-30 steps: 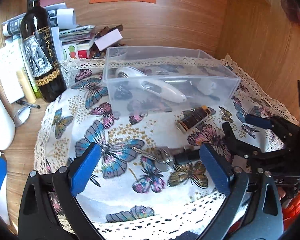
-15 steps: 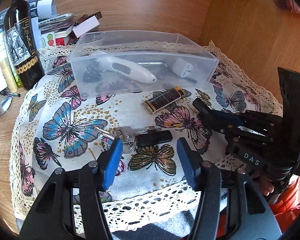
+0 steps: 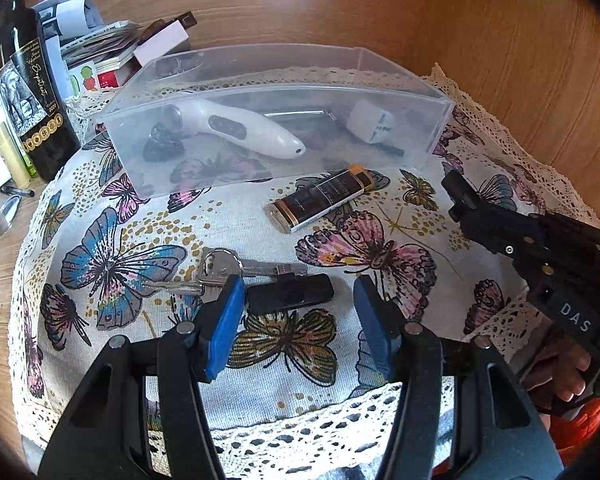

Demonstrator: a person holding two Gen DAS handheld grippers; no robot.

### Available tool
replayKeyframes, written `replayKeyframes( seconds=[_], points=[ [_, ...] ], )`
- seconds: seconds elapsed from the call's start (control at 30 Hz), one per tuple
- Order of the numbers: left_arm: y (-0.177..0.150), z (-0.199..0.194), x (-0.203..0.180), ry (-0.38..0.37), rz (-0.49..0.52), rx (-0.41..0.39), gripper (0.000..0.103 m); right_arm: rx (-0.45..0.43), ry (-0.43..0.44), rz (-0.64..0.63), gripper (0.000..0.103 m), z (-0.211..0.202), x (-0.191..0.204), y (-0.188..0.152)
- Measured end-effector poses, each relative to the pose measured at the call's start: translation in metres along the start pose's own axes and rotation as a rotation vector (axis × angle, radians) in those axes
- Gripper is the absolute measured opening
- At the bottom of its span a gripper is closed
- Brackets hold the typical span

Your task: Organize rigid objects

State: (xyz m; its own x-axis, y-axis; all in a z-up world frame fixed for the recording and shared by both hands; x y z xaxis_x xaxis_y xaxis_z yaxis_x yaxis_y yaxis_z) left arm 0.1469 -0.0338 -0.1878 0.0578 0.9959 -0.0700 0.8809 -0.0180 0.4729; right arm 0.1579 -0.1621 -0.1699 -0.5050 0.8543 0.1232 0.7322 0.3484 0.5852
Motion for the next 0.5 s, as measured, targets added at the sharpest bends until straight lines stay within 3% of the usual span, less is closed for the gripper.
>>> replayKeyframes(
  seconds=[0.03,0.07,0.27,0.5],
  points=[
    [0.0,0.001,-0.001,0.018,0.004,-0.005,0.054,-0.001,0.002,0.002,0.016,0.0,-0.001,0.0],
    [0.001,0.001,-0.001,0.041,0.009,-0.012,0.044,-0.003,0.003,0.004,0.016,-0.001,-0.002,0.0],
    [-0.001,-0.002,-0.003,0.033,0.017,-0.02,0.044,-0.011,0.005,0.01,0.016,-0.002,-0.002,0.0],
    [0.008,-0.027,0.004,0.005,-0.005,-0.093,0.044,-0.047,-0.009,0.008,0.016,-0.012,-0.001,0.013]
  ],
)
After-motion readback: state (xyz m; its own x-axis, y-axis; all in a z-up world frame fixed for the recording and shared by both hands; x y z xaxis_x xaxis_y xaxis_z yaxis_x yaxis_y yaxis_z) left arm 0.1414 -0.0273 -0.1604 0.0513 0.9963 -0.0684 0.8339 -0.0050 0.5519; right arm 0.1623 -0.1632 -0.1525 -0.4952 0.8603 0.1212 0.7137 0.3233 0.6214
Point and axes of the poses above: each gripper's, at about its wrist camera, not at the fingertips, and z roughly the way its jaws point, x to its left, y to its top, the point moved 8 cm from there along z, roughly the way its jaws point, and after that the axes turned 12 degrees about x, right-handed, at the moved point
